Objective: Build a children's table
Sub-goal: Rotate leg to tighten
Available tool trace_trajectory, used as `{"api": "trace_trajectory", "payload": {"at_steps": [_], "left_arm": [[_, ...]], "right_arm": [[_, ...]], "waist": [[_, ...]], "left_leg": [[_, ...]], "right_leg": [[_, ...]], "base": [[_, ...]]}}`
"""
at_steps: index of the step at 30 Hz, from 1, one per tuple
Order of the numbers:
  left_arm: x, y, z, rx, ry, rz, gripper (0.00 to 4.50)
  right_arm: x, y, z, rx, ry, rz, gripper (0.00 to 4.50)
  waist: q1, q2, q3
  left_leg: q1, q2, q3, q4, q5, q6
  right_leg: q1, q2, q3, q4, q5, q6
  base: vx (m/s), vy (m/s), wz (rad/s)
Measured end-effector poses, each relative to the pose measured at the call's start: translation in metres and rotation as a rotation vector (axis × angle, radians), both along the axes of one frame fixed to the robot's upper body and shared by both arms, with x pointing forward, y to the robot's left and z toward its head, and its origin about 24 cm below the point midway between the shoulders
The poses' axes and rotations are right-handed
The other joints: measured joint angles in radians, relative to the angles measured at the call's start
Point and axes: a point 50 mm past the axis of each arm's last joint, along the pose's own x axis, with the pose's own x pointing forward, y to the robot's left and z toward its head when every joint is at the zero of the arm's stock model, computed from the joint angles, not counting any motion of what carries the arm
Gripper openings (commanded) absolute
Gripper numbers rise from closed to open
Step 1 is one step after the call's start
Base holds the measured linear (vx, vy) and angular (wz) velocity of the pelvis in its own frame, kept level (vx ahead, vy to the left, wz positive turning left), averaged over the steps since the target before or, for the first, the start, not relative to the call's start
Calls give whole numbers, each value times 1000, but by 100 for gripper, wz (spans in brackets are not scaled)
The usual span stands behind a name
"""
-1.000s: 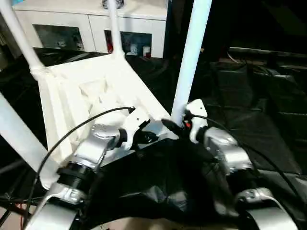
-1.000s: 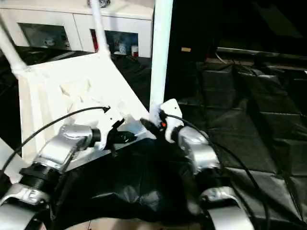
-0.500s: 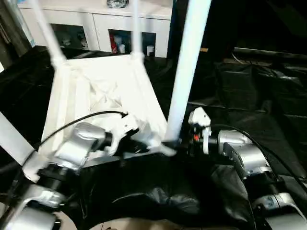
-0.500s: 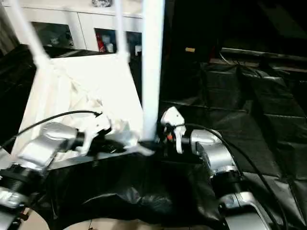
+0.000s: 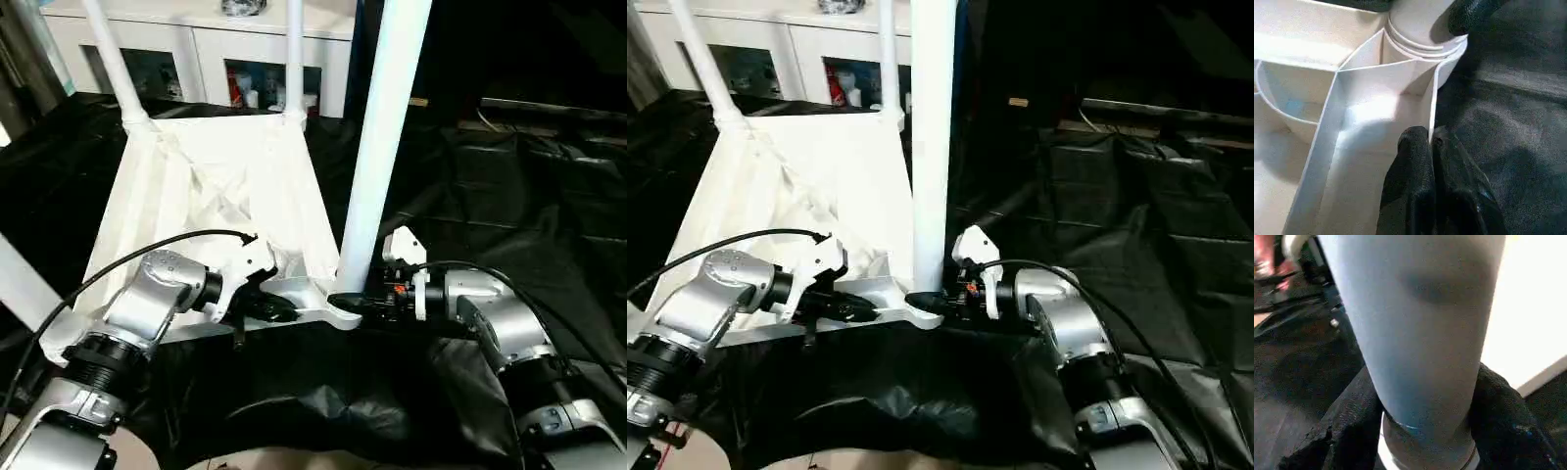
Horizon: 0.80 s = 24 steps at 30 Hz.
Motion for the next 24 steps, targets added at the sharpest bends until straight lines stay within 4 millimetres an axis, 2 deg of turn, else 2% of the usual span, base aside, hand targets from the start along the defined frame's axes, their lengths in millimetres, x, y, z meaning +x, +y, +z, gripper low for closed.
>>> {"api": "trace_trajectory", "payload": {"at_steps": [4, 11, 15, 16, 20, 24], "left_arm": [[10, -13, -3, 0, -43, 126, 0], [19, -34, -8, -6, -75, 261, 0], [20, -39, -8, -9, -85, 280, 0], [20, -40, -8, -10, -87, 283, 0], [20, -41, -7, -16, -88, 268, 0], [19, -35, -4, -22, -86, 208, 0]], "right_arm": [[11, 6, -8, 36, -18, -247, 204], [26, 17, -11, 19, -39, -513, 203], [30, 19, -12, 11, -59, -558, 203], [31, 19, -12, 16, -61, -561, 254], [31, 20, -10, 56, -39, -559, 287], [26, 10, -7, 60, -36, -441, 318]], "waist": [[-8, -1, -1], [-27, -1, -3], [-28, 0, -4], [-28, 1, -4], [-30, 2, -4], [-29, 3, -3]], "left_leg": [[1, 0, 0, 0, 0, 0], [2, -1, -1, -1, 0, 0], [1, -1, -1, 0, 0, 0], [1, -1, -1, 0, 0, 0], [1, -1, -1, -1, 0, 0], [-1, 0, -1, -2, 0, 0]], "right_leg": [[1, 0, 0, 0, -2, 5], [0, 0, 0, 0, -2, 5], [1, 0, 0, 0, -2, 5], [0, 0, 0, 0, -2, 5], [0, 0, 0, 0, 0, 2], [-2, 1, 0, -1, 0, 2]], "base": [[0, 0, 0], [0, 0, 0], [0, 0, 0], [0, 0, 0], [0, 0, 0], [0, 0, 0]]}}
